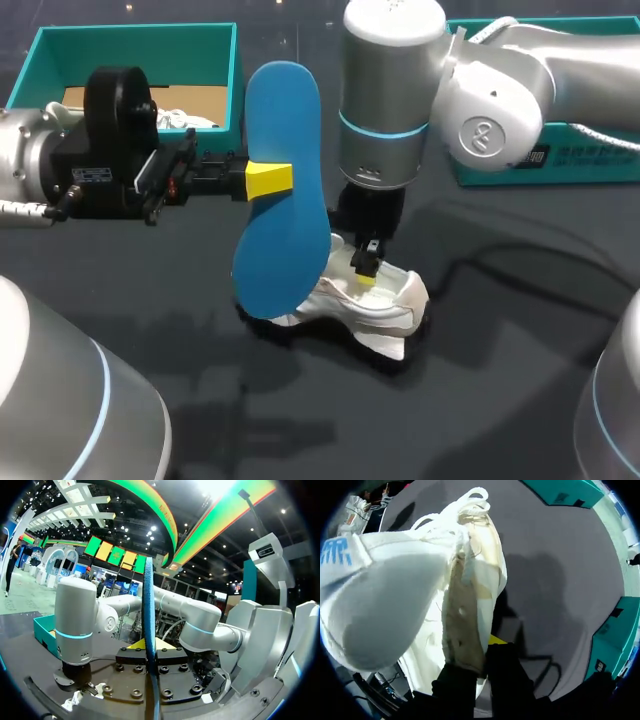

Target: Take the shoe out of the shoebox, open the shoe tongue, remove and reinsert the insole, then place the shoe into the shoebox

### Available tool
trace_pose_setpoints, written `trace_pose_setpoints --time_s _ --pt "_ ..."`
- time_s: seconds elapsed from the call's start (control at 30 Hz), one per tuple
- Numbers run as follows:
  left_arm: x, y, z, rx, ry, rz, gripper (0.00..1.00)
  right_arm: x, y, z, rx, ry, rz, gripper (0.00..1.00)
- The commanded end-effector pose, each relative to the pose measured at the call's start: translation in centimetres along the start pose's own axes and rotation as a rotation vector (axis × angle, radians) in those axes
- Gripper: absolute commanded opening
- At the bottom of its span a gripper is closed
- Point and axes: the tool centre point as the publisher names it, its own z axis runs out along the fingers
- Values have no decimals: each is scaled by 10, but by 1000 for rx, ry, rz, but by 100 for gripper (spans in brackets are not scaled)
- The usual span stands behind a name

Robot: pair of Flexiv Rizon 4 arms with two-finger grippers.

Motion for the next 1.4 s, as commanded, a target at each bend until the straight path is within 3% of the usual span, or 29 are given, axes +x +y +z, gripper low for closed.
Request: trace_pose_setpoints --time_s 0.03,0.47,0.8,1.23,1.4 --pt "0 1 1 2 -1 0 0 11 -27 -2 -148 -10 374 0" --pt "0 1 1 2 -1 0 0 11 -27 -2 -148 -10 374 0" --pt "0 1 1 2 -1 0 0 25 -44 -4 -231 -34 786 0" --pt "0 1 1 2 -1 0 0 25 -44 -4 -231 -34 786 0" --pt "0 1 1 2 -1 0 0 24 -36 5 -279 -12 951 0"
